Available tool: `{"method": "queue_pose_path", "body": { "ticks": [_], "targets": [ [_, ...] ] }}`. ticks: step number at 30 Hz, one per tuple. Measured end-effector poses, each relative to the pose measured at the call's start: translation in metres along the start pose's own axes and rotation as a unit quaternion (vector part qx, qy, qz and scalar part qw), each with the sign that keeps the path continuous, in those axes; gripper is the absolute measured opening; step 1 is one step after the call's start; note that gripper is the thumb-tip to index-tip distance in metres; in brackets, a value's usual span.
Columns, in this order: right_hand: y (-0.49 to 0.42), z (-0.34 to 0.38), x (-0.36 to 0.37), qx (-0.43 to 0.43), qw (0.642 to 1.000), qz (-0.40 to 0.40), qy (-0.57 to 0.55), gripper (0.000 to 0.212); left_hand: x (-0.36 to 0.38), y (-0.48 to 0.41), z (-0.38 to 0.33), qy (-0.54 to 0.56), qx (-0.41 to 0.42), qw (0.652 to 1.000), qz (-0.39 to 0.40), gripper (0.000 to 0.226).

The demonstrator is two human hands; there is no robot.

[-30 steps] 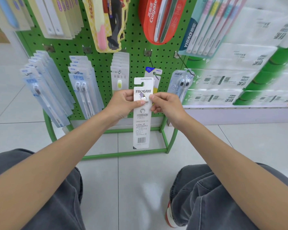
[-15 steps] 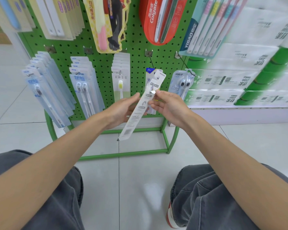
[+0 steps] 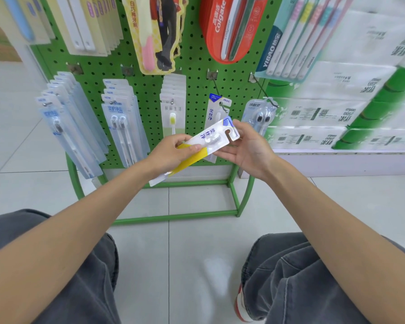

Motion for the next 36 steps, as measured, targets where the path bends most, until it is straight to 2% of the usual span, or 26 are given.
{"method": "queue_pose_path", "body": {
  "ticks": [3,5,9,12,14,17,20,23,27,33,36],
  "targets": [
    [0.0,-0.003,-0.005,0.0,0.999,-0.048,0.006,0.028,0.0,-0.004,0.0,0.013,0.005,1.0,0.017,0.014],
    [0.001,-0.005,-0.004,-0.002,0.996,-0.084,-0.018,0.018,0.001,-0.005,-0.003,-0.043,-0.011,0.999,-0.002,0.017],
    [0.003,-0.014,-0.005,0.014,0.985,-0.162,-0.053,0.018,-0.001,0.001,-0.007,-0.258,-0.122,0.957,-0.06,0.047],
    [0.005,-0.022,-0.002,0.034,0.982,-0.182,-0.039,0.019,-0.002,0.015,-0.008,-0.291,-0.2,0.934,-0.049,0.071],
    [0.006,-0.024,0.006,0.042,0.983,-0.174,-0.036,0.02,-0.002,0.027,-0.008,-0.303,-0.247,0.919,-0.041,0.079],
    [0.002,-0.024,0.02,0.058,0.986,-0.153,-0.041,0.018,-0.008,0.044,-0.006,-0.3,-0.266,0.915,-0.048,0.085],
    [-0.004,-0.027,0.038,0.106,0.986,-0.125,-0.04,0.028,-0.022,0.069,-0.005,-0.303,-0.286,0.905,-0.086,0.081],
    [-0.007,-0.041,0.07,0.155,0.984,-0.091,-0.019,0.022,-0.037,0.103,0.0,-0.295,-0.32,0.893,-0.115,0.08],
    [-0.018,-0.071,0.126,0.207,0.977,-0.04,0.031,0.027,-0.063,0.162,0.021,-0.275,-0.369,0.873,-0.165,0.069],
    [-0.048,-0.135,0.227,0.259,0.959,0.036,0.106,0.03,-0.102,0.264,0.078,-0.2,-0.459,0.836,-0.223,0.069],
    [-0.061,-0.18,0.276,0.286,0.943,0.089,0.146,0.027,-0.121,0.32,0.127,-0.113,-0.482,0.843,-0.212,0.08]
  ]
}}
Point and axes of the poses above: each hand's wrist, its own y-axis away from the middle knuckle, its own x-axis out of the palm, z = x × y, the point moved 4 cm from there along -y, towards the middle knuckle, and after that the axes turned 15 degrees about z, right-handed, at the moved point
